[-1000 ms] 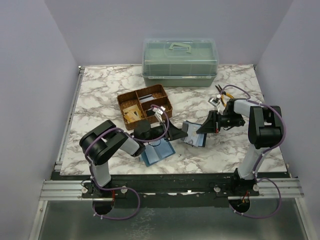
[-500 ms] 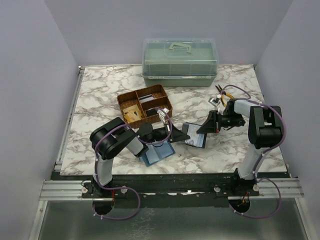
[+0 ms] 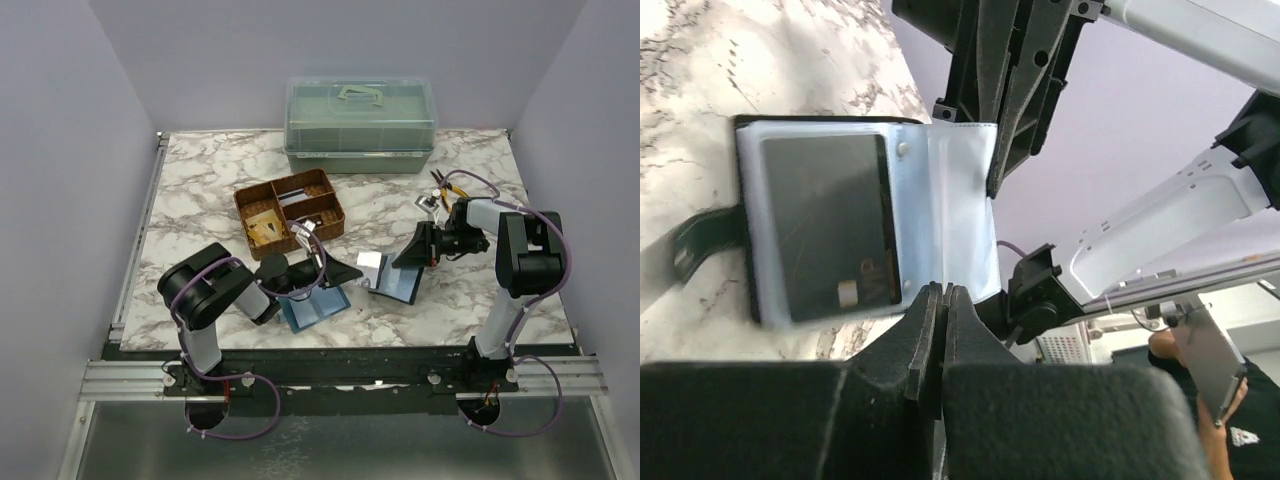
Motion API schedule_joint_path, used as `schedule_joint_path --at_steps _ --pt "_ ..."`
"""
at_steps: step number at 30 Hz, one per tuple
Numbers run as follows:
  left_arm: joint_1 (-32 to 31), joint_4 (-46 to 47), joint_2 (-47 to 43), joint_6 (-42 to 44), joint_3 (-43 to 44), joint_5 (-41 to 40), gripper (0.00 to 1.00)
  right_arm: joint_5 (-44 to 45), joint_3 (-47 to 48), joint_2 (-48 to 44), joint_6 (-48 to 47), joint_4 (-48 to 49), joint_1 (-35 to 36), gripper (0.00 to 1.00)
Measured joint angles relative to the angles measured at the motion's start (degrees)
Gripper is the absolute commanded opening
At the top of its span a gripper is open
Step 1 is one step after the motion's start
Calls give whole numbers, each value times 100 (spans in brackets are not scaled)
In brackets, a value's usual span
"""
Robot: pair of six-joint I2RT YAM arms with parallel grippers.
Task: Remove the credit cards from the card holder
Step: Remove the credit card from the card holder, then place the credit card in the storage box.
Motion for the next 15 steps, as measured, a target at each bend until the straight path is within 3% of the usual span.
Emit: schedule_joint_path --at_steps 10,15 --pt "197 -146 -588 437 -330 -269 0 2 0 0 4 0 -39 0" --pt "400 -881 -1349 710 -365 -415 0 0 2 0 7 0 -37 0"
